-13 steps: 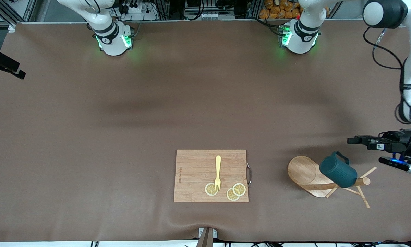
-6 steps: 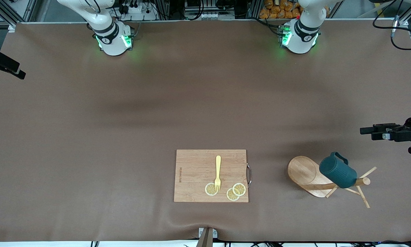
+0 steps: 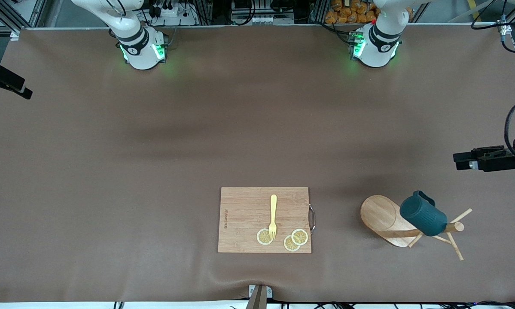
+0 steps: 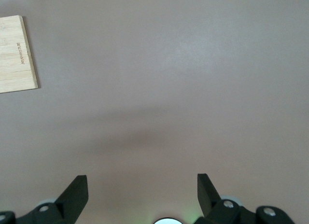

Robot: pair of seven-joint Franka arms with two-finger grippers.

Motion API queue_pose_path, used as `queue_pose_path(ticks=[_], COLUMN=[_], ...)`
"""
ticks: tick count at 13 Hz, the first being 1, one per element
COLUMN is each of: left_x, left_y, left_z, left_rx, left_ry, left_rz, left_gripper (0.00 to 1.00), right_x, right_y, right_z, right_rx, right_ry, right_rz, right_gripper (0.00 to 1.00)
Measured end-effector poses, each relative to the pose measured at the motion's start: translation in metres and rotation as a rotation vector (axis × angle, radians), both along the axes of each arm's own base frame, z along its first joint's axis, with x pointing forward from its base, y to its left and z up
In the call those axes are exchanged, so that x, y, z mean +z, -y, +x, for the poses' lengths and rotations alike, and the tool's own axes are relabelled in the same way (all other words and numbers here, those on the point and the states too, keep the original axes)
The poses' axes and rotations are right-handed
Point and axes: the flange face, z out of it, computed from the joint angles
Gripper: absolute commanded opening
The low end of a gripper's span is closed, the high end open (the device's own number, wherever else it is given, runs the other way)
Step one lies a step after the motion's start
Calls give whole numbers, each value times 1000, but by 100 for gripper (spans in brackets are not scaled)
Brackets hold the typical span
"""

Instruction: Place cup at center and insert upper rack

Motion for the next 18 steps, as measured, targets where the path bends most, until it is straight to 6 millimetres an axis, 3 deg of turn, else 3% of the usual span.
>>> queue_pose_path(ticks=[4, 12, 14, 18], left_x=[35, 67, 84, 101], left_y=[52, 148, 159, 158], left_z=[-9, -30, -38, -49], left_rx=[-107, -338, -361, -361], left_ry=[60, 140, 169, 181], left_rz=[270, 756, 817, 822], left_gripper=[100, 100, 100, 100], right_x=[0, 0, 0, 0], right_y=[0, 0, 0, 0], right_z=[0, 0, 0, 0], right_rx=[0, 1, 1, 1], right_ry=[0, 0, 0, 0], right_rz=[0, 0, 0, 0], right_gripper=[100, 100, 100, 100])
